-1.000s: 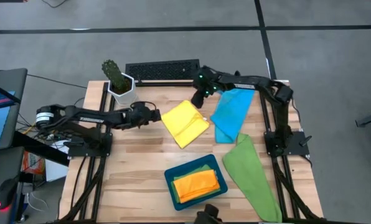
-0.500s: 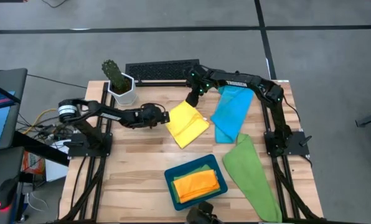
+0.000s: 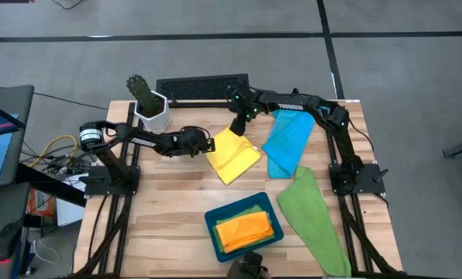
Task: Fold microfiber towels
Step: Fold the yellow microfiber towel
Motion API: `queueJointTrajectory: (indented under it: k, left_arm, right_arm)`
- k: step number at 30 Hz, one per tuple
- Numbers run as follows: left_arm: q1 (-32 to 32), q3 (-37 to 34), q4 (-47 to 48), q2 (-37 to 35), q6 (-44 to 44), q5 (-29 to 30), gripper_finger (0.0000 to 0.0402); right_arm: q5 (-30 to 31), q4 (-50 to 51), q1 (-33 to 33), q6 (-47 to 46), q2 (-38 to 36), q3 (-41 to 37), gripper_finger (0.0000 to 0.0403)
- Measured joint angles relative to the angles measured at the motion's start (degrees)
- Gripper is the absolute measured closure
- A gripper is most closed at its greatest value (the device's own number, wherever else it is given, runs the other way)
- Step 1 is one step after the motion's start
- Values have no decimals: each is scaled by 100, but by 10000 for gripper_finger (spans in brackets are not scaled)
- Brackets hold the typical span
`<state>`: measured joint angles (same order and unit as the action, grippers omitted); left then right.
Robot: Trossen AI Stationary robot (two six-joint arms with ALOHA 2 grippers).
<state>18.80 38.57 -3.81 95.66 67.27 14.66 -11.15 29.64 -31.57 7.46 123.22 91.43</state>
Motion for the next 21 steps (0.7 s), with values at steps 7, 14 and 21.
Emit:
queueJointTrajectory:
  k: [7,14,21]
  left_arm:
    - [64,-4,-75,10,-382,-361,329]
    - [169,481,691,34,-1478,-891,366]
    - [681,1432,1678,32,-2919,-817,397]
  right_arm:
    - [243,191,1,-294,-11,193,182]
    - [-546,695,-202,-230,-679,270,189]
    - [-530,932,-703,198,-1251,269,214]
